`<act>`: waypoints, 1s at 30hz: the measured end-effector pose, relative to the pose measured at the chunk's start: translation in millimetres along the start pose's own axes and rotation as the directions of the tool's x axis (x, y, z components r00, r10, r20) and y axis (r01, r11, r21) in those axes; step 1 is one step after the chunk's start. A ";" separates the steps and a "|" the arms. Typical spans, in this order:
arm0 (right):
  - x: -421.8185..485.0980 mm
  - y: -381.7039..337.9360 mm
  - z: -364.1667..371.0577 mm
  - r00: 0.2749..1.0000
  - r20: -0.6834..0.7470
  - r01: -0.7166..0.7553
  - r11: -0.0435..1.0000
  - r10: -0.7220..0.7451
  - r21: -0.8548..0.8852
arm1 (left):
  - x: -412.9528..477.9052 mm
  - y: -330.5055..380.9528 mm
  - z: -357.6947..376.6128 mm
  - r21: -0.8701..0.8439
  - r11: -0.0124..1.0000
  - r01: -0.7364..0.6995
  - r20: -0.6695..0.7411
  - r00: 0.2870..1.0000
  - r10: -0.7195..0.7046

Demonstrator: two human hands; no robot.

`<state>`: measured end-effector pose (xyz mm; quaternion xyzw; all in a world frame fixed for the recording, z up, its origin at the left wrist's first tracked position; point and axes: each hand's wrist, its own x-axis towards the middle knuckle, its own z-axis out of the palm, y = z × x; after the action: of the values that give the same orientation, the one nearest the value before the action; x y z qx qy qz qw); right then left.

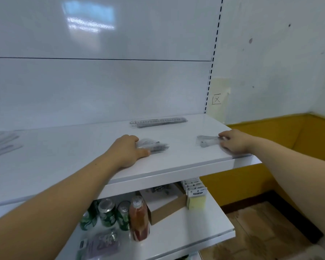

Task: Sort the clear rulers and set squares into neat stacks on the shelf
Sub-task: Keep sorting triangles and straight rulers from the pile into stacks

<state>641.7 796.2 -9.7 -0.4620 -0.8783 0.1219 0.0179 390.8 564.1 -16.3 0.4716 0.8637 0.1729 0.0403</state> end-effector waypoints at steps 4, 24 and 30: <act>3.1 6.1 0.7 1.000 -0.005 0.016 0.999 -0.016 -0.028 | -6.9 2.1 -3.6 -0.014 1.000 0.000 0.016 1.000 0.000; -44.4 -315.1 8.7 0.833 -0.012 0.553 0.833 -0.553 0.001 | -138.7 -165.0 -109.5 0.034 0.981 0.193 0.013 0.981 -0.194; -76.7 -466.0 53.2 0.753 0.050 0.656 0.755 -0.656 0.022 | -204.7 -289.3 -161.9 0.054 0.938 0.341 -0.041 0.940 -0.340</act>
<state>301.8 469.9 52.3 -0.1217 -0.9844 0.1216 0.0364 234.5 208.9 18.8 0.3134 0.9376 0.1446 0.0418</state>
